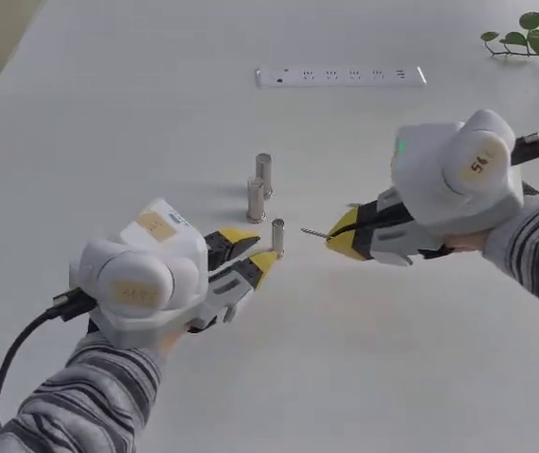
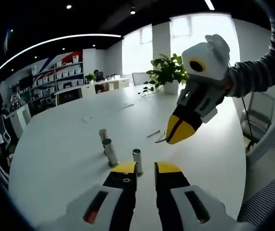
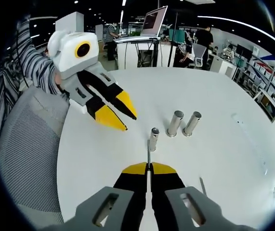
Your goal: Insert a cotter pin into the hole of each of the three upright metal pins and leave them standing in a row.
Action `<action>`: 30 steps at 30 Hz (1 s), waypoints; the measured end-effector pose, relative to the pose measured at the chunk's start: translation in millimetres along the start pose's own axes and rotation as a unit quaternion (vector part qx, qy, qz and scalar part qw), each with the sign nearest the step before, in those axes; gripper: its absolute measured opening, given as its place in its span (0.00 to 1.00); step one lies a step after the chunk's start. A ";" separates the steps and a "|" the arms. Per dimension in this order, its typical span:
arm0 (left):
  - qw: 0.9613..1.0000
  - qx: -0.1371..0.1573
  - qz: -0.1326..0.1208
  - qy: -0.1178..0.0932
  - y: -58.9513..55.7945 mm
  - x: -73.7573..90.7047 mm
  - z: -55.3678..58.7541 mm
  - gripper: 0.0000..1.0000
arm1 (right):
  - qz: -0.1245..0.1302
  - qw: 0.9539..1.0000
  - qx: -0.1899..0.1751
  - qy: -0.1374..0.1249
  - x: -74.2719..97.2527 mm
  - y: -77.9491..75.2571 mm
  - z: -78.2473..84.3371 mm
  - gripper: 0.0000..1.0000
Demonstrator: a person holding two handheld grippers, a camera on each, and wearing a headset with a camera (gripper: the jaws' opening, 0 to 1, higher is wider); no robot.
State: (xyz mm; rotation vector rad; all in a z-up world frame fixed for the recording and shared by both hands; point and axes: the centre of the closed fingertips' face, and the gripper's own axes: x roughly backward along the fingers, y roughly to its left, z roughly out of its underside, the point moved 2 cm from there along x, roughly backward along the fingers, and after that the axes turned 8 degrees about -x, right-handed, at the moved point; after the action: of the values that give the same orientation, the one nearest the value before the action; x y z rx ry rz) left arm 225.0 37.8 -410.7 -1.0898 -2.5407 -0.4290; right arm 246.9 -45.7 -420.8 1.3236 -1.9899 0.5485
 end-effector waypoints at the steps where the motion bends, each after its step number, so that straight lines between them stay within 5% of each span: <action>1: 1.000 -0.004 -0.008 0.009 0.3 -3.0 3.9 0.12 | 0.002 1.000 -0.003 0.001 -1.5 -1.7 0.3 0.00; 13: 0.999 0.012 -0.039 0.032 6.9 -34.6 17.0 0.12 | 0.003 1.000 -0.019 0.017 -15.9 -2.0 0.1 0.00; 30: 0.998 0.035 -0.028 0.048 8.9 -58.7 29.1 0.11 | -0.013 1.000 -0.023 0.014 -21.9 0.4 -3.2 0.00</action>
State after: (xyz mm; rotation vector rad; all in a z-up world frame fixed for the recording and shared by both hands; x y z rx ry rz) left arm 264.1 18.1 -460.3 -0.9512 -2.4866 -0.3930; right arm 253.1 -29.6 -434.6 1.3062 -1.9475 0.5042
